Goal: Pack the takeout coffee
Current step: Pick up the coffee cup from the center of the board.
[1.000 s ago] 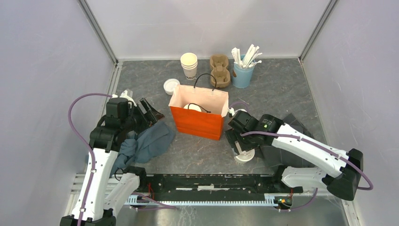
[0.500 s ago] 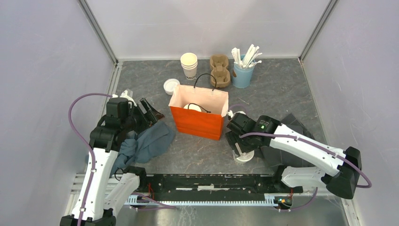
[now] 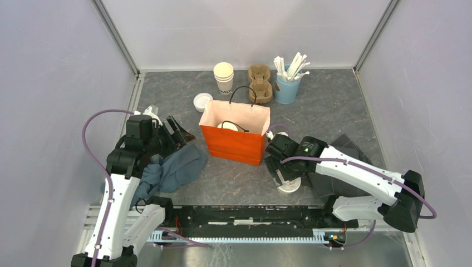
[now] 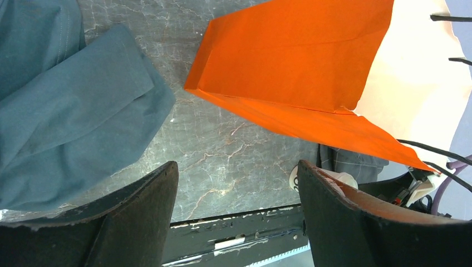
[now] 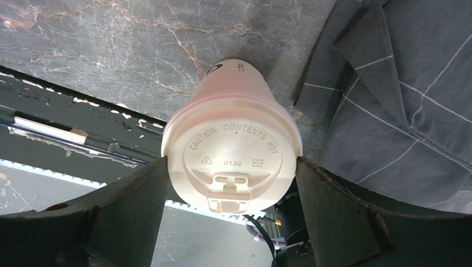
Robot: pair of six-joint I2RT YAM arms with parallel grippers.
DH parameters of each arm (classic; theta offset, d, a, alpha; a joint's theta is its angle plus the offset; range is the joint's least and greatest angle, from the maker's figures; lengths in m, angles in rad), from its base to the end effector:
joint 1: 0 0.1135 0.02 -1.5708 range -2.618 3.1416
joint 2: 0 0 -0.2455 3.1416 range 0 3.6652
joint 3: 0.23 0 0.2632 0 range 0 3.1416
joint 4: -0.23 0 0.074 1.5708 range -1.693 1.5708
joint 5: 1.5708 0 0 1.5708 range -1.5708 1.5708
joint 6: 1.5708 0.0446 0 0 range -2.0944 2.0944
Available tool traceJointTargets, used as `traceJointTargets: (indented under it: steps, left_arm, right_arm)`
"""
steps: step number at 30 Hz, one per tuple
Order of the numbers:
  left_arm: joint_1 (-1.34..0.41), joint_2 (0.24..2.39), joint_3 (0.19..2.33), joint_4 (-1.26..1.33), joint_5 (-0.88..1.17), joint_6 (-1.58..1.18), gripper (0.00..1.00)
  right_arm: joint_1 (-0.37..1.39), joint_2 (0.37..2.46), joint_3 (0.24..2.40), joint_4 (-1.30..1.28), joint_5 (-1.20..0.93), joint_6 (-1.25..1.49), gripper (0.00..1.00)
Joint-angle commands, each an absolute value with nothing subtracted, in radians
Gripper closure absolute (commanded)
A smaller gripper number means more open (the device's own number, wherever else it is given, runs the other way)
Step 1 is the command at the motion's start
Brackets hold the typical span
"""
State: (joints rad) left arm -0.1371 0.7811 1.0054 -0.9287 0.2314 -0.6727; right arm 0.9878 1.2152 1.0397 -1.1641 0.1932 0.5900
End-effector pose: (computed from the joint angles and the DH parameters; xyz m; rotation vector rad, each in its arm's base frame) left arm 0.1686 -0.0336 0.3258 -0.4988 2.2941 -0.6775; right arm 0.1306 0.1826 0.2433 -0.5302 2.7925 0.0401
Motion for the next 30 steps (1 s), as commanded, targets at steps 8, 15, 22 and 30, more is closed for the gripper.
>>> traceJointTargets:
  steps: [8, 15, 22, 30]
  left_arm:
    - [-0.137, 0.778, 1.038, -0.911, 0.258, -0.613, 0.16]
    - [-0.137, 0.792, 1.07, -0.939, 0.236, -0.627, 0.16]
    - [-0.137, 0.823, 1.169, -0.968, 0.203, -0.637, 0.16]
    - [-0.137, 0.909, 1.321, -0.889, 0.264, -0.673, 0.18]
  right_arm:
    - [0.993, 1.212, 1.016, -1.172, 0.24, 0.605, 0.14]
    - [0.992, 1.187, 1.023, -1.179, 0.252, 0.609, 0.22]
    - [0.992, 1.125, 1.121, -1.239, 0.358, 0.59, 0.26]
    - [0.992, 1.057, 1.345, -1.251, 0.604, 0.454, 0.37]
